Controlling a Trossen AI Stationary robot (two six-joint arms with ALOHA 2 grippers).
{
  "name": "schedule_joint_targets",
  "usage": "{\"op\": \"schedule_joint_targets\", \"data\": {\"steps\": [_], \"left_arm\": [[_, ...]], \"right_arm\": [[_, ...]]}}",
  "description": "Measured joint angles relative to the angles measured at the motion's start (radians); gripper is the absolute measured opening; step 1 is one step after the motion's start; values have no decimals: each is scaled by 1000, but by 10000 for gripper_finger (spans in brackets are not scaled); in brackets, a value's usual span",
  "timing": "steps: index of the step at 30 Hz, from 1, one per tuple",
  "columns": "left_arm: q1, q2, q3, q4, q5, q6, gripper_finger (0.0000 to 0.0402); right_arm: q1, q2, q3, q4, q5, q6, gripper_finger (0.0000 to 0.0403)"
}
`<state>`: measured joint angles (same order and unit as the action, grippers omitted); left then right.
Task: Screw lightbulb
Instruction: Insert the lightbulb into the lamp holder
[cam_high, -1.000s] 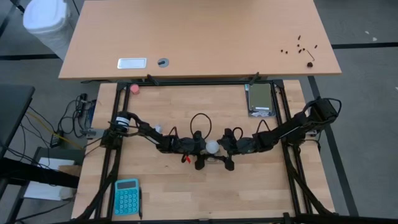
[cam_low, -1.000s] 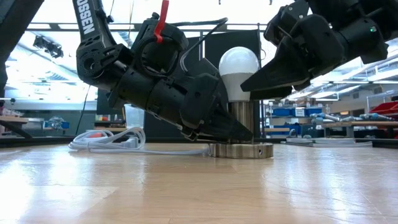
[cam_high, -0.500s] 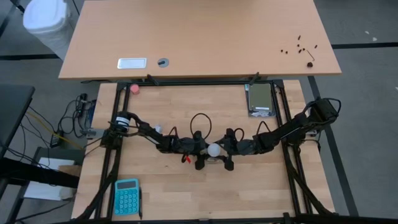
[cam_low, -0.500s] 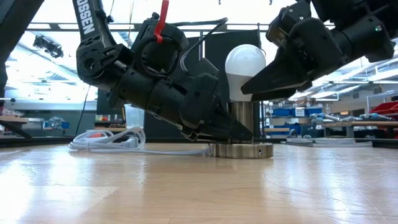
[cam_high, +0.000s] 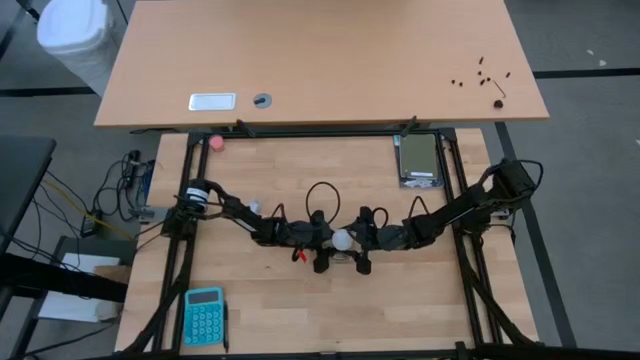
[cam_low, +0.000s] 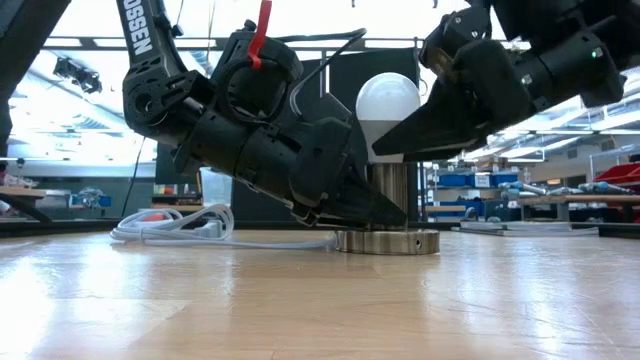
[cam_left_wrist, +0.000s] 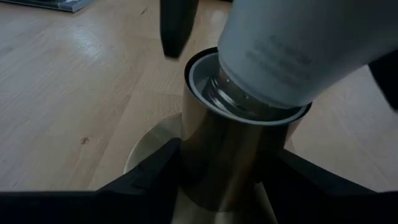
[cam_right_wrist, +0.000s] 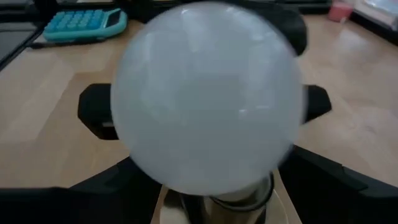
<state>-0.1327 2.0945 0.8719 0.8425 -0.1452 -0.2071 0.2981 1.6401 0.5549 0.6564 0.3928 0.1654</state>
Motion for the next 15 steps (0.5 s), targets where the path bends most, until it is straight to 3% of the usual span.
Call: {"op": "schedule_joint_targets", "data": {"steps": [5, 15], "left_arm": [[0, 0, 0, 0, 5, -2, 213], [0, 0, 0, 0, 54, 22, 213]], "right_arm": [[-8, 24, 0, 56, -54, -119, 309], [-129, 18, -27, 77, -392, -172, 309]]}}
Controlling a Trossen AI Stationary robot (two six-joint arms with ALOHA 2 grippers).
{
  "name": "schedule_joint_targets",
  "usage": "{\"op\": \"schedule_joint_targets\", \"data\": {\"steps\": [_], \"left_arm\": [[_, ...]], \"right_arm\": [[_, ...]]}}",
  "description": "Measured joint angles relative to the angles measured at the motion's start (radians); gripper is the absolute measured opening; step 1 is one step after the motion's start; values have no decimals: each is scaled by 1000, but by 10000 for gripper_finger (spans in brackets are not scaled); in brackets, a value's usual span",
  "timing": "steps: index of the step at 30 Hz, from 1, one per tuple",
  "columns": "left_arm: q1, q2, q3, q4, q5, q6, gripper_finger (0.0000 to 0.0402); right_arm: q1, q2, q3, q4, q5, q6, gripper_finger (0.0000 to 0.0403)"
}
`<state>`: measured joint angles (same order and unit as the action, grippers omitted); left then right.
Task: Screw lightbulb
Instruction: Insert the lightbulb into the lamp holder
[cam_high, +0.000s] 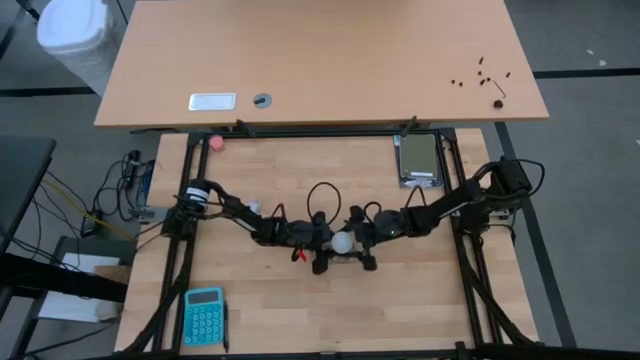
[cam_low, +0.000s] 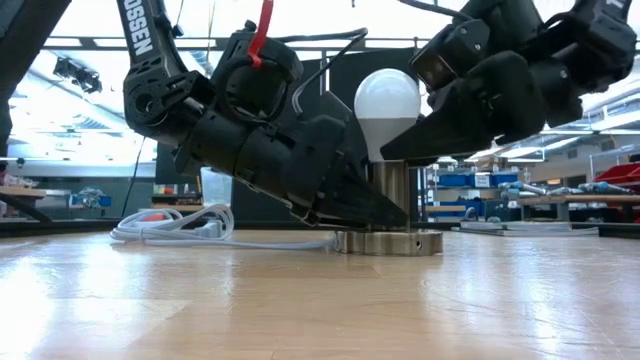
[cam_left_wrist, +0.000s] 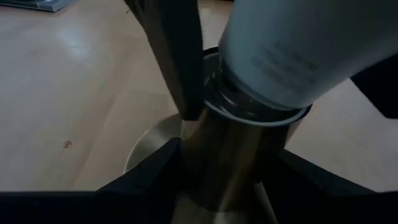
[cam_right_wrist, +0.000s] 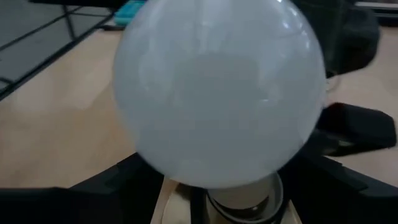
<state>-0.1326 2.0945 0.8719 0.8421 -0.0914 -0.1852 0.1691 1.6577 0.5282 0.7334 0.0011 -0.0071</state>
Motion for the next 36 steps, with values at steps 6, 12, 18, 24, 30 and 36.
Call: {"op": "schedule_joint_targets", "data": {"steps": [6, 12, 18, 24, 30, 36], "left_arm": [[0, 0, 0, 3, 67, 24, 213], [0, 0, 0, 5, 131, 24, 213], [0, 0, 0, 6, 131, 17, 213], [0, 0, 0, 6, 130, 1, 213], [0, 0, 0, 4, 130, 1, 213], [0, 0, 0, 3, 130, 1, 213]], "right_arm": [[-31, 0, 0, -2, -146, -86, 309], [-63, 0, -1, 25, -293, -151, 309], [-79, 0, -1, 63, -314, -191, 309], [-80, 9, -16, 119, -295, -162, 309], [-86, 9, -22, 141, -283, -123, 306], [-86, 9, -22, 149, -282, -124, 304]]}}
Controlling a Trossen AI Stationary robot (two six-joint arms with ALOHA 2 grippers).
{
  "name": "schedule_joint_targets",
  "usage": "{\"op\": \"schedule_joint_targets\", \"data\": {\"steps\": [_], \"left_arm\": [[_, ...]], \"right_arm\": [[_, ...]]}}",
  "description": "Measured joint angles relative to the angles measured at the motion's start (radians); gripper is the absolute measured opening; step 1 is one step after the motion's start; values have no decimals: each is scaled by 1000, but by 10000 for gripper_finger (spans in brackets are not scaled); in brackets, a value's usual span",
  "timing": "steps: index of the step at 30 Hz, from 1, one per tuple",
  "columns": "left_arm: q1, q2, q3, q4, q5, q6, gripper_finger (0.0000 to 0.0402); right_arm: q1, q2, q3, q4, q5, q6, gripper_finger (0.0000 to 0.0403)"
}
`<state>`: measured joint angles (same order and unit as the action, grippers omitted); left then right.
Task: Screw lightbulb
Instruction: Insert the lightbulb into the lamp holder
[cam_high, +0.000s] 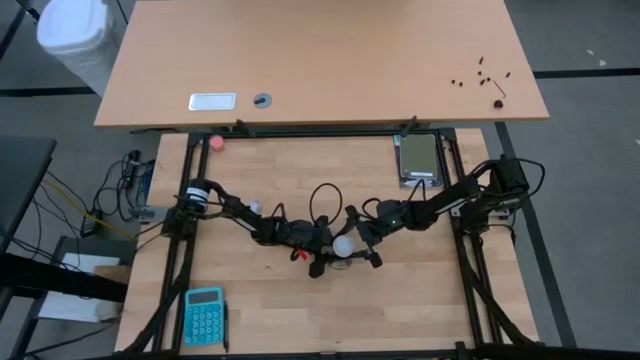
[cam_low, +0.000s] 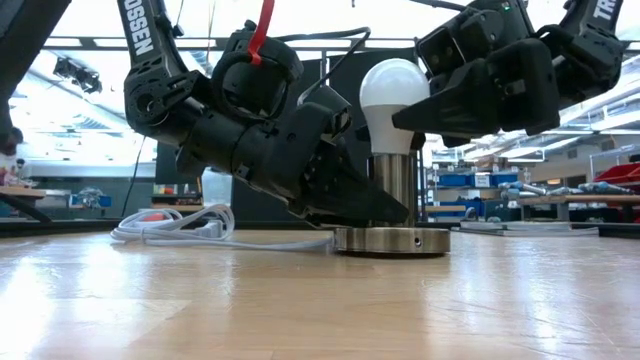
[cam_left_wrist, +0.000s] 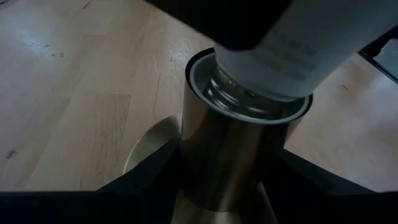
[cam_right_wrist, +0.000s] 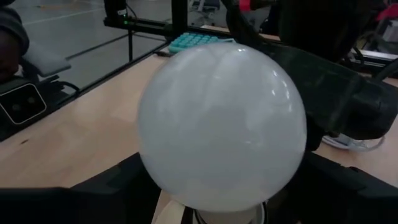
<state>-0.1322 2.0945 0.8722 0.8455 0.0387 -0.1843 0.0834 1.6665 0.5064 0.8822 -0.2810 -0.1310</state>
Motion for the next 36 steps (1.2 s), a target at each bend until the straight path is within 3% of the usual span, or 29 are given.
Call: {"op": "schedule_joint_targets", "data": {"steps": [12, 28, 36], "left_arm": [[0, 0, 0, -1, 0, -3, 213], [0, 0, 0, -2, -9, -4, 213], [0, 0, 0, -3, -22, -4, 213]], "right_arm": [[0, 0, 0, -10, 29, 27, 216], [8, 0, 0, -24, 31, 60, 182], [49, 0, 0, -38, 130, 59, 176]]}}
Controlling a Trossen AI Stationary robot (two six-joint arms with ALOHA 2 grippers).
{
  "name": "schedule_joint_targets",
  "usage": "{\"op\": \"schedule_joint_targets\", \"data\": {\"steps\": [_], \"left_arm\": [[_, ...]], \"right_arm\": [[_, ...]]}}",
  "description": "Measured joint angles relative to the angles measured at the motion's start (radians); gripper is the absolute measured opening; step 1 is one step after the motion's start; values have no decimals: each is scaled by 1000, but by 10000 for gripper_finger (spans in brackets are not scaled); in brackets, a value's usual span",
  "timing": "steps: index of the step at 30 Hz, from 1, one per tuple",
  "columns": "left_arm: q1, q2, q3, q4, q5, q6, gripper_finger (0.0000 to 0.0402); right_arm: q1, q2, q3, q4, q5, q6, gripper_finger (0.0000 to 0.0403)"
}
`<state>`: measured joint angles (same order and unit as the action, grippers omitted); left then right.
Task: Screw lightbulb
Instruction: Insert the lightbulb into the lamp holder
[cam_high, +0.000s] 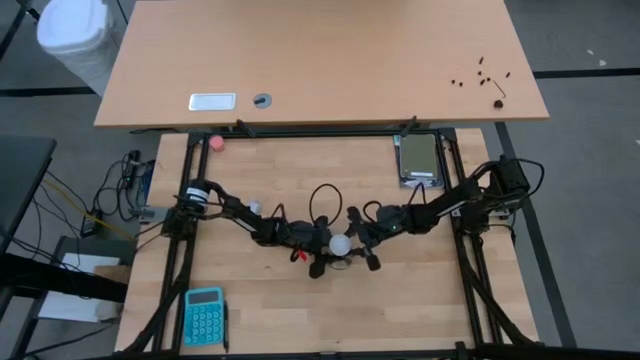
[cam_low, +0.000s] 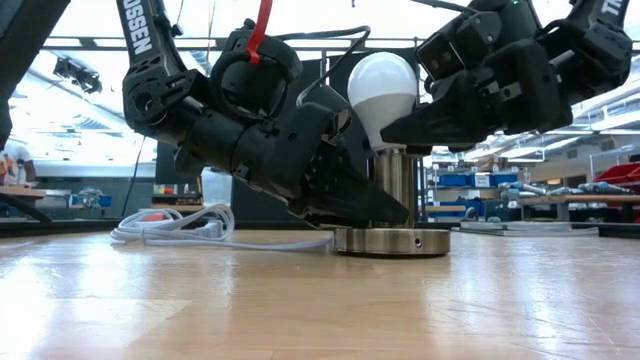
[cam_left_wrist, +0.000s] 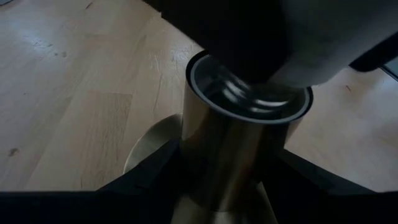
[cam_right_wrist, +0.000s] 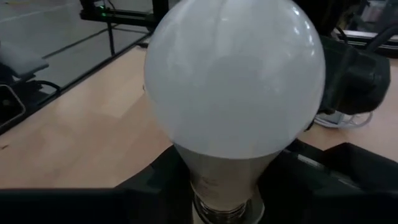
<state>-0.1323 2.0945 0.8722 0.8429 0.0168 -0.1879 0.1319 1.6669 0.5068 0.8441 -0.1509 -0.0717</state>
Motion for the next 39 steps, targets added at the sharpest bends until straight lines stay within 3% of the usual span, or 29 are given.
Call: {"op": "schedule_joint_targets", "data": {"steps": [19, 26, 39], "left_arm": [[0, 0, 0, 0, -5, -3, 213], [0, 0, 0, -1, -5, -3, 213], [0, 0, 0, -2, -6, -6, 213]], "right_arm": [[4, 0, 0, -30, 27, 80, 162], [4, 0, 0, -49, 46, 84, 204], [-17, -31, -2, -81, -28, 72, 306]]}}
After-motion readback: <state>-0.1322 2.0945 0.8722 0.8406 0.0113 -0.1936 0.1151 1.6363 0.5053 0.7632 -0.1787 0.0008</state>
